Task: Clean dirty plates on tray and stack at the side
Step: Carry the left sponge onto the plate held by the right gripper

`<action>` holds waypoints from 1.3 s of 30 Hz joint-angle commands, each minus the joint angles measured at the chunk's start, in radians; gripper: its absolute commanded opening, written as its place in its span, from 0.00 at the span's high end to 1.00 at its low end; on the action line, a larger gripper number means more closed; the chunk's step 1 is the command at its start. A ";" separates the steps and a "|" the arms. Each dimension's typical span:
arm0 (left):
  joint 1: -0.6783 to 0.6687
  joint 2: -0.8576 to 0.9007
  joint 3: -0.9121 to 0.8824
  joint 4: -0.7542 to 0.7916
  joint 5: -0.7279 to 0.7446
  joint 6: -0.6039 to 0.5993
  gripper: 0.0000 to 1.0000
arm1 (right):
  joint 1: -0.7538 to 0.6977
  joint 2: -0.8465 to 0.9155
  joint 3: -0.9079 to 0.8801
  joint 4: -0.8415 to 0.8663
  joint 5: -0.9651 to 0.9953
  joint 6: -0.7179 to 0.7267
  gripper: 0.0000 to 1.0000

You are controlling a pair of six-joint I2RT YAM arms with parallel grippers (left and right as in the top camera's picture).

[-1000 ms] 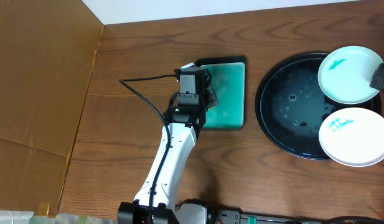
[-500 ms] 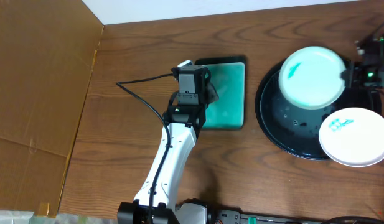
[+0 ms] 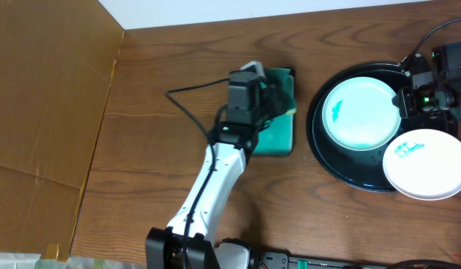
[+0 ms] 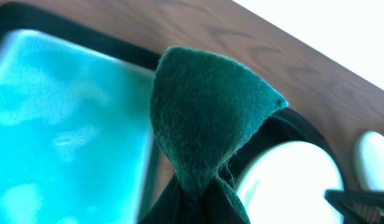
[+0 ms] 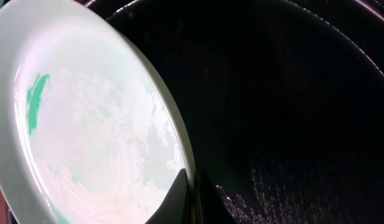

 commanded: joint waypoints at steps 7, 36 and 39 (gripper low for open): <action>-0.156 0.087 0.002 0.135 0.022 -0.028 0.93 | -0.004 0.081 0.003 -0.039 0.015 -0.019 0.79; -0.313 0.275 0.001 0.247 -0.013 -0.098 0.92 | 0.029 0.133 0.003 -0.002 0.088 0.254 0.99; -0.322 0.304 0.001 0.255 -0.013 -0.125 0.92 | 0.027 0.133 0.003 0.023 0.088 0.255 0.99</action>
